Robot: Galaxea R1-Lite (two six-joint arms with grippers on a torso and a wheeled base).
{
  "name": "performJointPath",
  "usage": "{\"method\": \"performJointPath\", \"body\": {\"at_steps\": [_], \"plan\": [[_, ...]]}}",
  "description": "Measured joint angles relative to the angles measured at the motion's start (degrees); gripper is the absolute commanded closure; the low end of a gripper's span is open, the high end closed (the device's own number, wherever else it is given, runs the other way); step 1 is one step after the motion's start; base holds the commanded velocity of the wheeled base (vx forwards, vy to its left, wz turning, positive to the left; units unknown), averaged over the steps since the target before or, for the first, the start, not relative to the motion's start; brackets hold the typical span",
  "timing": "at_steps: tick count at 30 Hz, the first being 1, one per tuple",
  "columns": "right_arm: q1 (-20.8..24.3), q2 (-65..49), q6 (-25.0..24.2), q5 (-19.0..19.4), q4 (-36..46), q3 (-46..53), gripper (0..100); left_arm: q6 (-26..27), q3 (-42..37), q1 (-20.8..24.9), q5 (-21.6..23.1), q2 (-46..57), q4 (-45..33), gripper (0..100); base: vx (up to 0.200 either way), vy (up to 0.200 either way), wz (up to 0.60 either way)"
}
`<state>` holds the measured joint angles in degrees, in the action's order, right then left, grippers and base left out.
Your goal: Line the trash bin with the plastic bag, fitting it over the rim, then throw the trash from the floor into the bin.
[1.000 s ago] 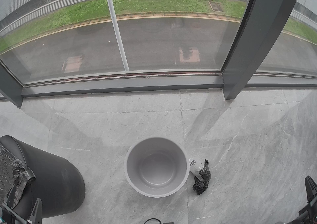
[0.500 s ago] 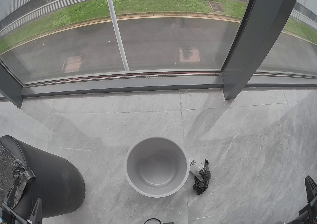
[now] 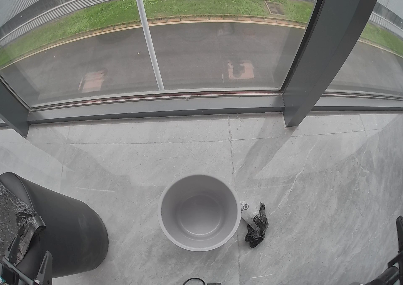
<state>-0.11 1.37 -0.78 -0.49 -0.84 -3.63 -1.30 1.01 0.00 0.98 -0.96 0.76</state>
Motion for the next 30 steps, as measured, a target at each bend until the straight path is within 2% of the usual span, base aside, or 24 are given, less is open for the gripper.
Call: {"method": "performJointPath", "body": {"at_steps": [5,9,20,26,30], "plan": [[0.2,4.9,0.0,0.4,-2.9,-7.6,100,-0.5,0.0,0.0,-0.2,0.0,0.0,0,0.000,0.000,0.00],[2.1,13.2,0.0,0.7,-10.3,-11.3,100,-0.8,0.0,0.0,-0.3,0.0,0.1,0,0.000,0.000,0.00],[14.9,42.2,-0.6,-0.2,-33.8,-17.8,100,-2.3,0.1,0.0,-0.7,0.0,0.4,0,0.000,0.000,0.00],[21.0,55.3,-1.2,-1.1,-44.0,-20.3,100,-5.0,8.5,0.8,-0.9,-3.8,-1.8,0,0.000,0.000,0.00],[24.9,61.6,-1.6,-1.9,-50.0,-21.4,100,0.2,16.5,1.5,-1.1,-10.4,-4.8,0,0.000,0.000,0.00]]}}
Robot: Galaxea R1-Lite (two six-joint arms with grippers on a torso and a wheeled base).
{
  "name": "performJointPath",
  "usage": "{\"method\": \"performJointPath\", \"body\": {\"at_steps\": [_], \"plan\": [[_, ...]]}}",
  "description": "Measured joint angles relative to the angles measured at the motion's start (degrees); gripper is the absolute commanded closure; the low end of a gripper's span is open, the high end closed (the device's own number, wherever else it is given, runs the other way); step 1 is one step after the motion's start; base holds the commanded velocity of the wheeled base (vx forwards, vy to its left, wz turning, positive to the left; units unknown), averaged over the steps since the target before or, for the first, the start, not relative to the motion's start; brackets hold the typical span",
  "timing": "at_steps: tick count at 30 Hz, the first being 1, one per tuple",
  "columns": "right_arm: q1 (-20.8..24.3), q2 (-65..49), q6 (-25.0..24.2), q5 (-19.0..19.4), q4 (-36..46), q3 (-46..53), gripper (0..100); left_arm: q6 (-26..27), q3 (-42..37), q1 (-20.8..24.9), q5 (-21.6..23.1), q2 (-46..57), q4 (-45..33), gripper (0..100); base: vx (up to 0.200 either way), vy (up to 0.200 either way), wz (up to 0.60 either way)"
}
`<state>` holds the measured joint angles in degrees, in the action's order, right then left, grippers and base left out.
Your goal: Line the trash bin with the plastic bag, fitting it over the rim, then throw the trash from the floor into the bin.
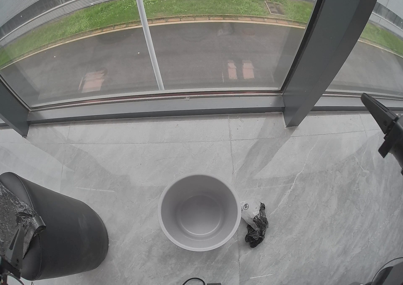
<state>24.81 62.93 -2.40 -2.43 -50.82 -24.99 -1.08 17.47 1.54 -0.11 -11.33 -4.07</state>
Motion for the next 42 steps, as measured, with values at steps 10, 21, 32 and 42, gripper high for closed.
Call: {"method": "performJointPath", "body": {"at_steps": [10,21,32,42], "plan": [[4.4,8.2,-0.4,-0.9,-4.4,-1.2,100,24.8,4.5,0.0,-9.2,-14.3,-3.2,0,0.000,0.000,0.00],[4.9,10.3,-0.5,-1.0,-5.1,-1.5,100,38.8,2.1,-0.9,-20.7,-21.6,-4.2,0,0.000,0.000,0.00],[4.9,10.6,-0.8,-1.0,-5.1,-1.5,100,37.5,-1.8,-2.4,-20.8,-23.6,-3.3,0,0.000,0.000,0.00],[4.9,10.8,-0.8,-0.8,-5.1,-1.5,100,38.3,-2.1,-6.0,-20.7,-26.8,-2.9,0,0.000,0.000,0.00]]}}
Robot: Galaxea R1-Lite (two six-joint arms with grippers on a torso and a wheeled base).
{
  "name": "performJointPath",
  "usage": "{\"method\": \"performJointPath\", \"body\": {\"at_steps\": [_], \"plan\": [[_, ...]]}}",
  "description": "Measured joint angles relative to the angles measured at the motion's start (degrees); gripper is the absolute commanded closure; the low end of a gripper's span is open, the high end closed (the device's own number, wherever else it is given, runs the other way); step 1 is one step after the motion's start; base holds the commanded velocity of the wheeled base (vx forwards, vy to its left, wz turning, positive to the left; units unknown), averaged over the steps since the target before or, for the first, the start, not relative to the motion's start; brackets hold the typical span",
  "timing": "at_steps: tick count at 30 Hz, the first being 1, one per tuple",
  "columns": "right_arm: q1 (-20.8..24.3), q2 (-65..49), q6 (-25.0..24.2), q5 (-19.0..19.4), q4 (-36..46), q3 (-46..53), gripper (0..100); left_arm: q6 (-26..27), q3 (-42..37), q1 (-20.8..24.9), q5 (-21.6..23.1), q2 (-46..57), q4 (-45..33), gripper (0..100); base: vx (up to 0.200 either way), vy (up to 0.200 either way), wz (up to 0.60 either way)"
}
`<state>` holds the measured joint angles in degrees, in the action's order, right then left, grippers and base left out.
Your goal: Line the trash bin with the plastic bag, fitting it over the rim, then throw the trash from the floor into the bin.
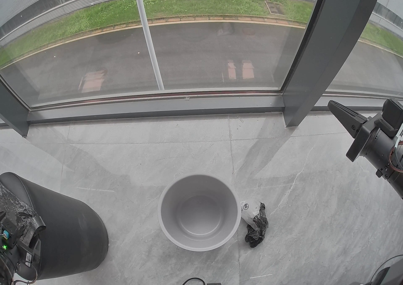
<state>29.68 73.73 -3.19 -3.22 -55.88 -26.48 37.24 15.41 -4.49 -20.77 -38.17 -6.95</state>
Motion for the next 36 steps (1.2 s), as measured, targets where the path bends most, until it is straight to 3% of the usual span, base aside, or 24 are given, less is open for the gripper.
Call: {"method": "performJointPath", "body": {"at_steps": [12,23,36], "plan": [[-0.3,-0.5,0.0,0.2,0.0,0.0,100,-0.1,-0.7,-0.6,0.0,-5.7,5.3,0,0.000,0.000,0.00],[-0.5,-0.8,0.0,0.3,0.0,0.0,100,0.4,-1.5,-4.5,-0.1,-14.3,14.0,0,0.000,0.000,0.00],[-0.5,-0.9,0.0,0.3,0.0,0.0,100,1.2,-3.5,-5.4,-2.5,-21.2,22.6,0,0.000,0.000,0.00]]}}
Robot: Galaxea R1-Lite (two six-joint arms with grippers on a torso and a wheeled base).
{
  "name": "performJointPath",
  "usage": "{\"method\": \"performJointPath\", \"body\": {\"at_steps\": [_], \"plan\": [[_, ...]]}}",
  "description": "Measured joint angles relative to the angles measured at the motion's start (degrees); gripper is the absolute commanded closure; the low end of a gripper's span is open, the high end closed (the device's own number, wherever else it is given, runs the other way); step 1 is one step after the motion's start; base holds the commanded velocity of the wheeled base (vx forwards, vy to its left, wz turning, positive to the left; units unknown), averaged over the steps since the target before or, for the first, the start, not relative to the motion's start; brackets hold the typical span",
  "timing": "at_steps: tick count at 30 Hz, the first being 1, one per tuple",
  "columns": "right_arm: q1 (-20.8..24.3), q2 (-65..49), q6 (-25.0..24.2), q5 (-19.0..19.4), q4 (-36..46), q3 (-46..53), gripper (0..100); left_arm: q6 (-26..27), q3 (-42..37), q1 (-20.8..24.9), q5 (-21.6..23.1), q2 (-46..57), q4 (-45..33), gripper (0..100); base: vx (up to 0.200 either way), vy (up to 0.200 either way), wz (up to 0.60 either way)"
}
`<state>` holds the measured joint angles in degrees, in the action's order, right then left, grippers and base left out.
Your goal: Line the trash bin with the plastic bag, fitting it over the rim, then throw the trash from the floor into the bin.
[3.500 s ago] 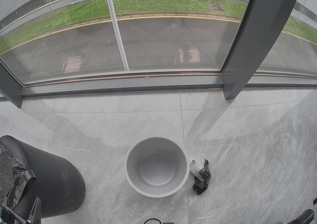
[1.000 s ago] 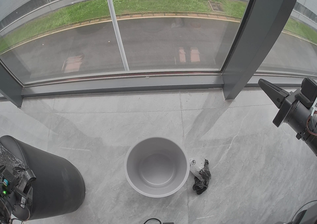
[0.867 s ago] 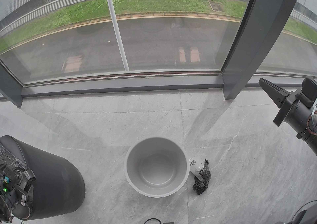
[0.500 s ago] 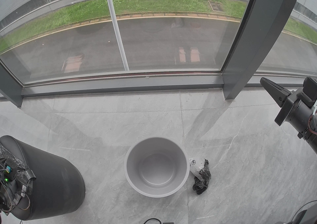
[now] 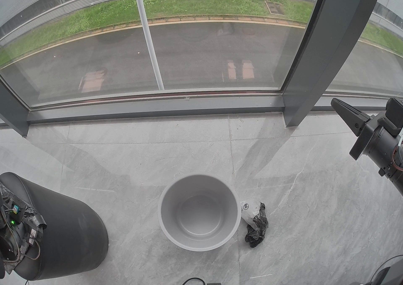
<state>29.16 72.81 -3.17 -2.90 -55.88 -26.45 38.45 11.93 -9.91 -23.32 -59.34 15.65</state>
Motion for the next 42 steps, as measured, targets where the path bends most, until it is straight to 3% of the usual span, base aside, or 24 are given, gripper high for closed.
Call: {"method": "performJointPath", "body": {"at_steps": [11,12,22,26,30,42], "plan": [[0.0,0.0,0.0,0.0,0.0,0.0,100,-0.7,-0.3,-2.0,0.0,-5.0,5.6,0,0.000,0.000,0.00],[0.0,0.0,0.0,0.0,0.0,0.0,100,-0.8,-0.4,-2.1,0.0,-5.1,5.7,100,0.000,0.000,0.00],[0.0,-0.2,0.0,0.0,0.0,0.0,100,-3.3,-0.6,-2.2,0.4,-5.4,5.7,100,0.000,0.000,0.00],[0.0,-0.4,0.0,0.0,0.0,0.0,100,-7.0,-0.1,-2.0,1.8,-4.9,6.3,100,0.000,0.000,0.00],[0.0,-0.5,0.0,0.0,0.0,0.0,100,-15.5,0.9,-1.4,7.1,-4.4,8.4,100,0.000,0.000,0.00],[0.1,-0.5,0.1,0.0,0.0,0.1,100,-50.5,7.1,2.0,19.4,-3.0,17.4,100,0.000,0.000,0.00]]}}
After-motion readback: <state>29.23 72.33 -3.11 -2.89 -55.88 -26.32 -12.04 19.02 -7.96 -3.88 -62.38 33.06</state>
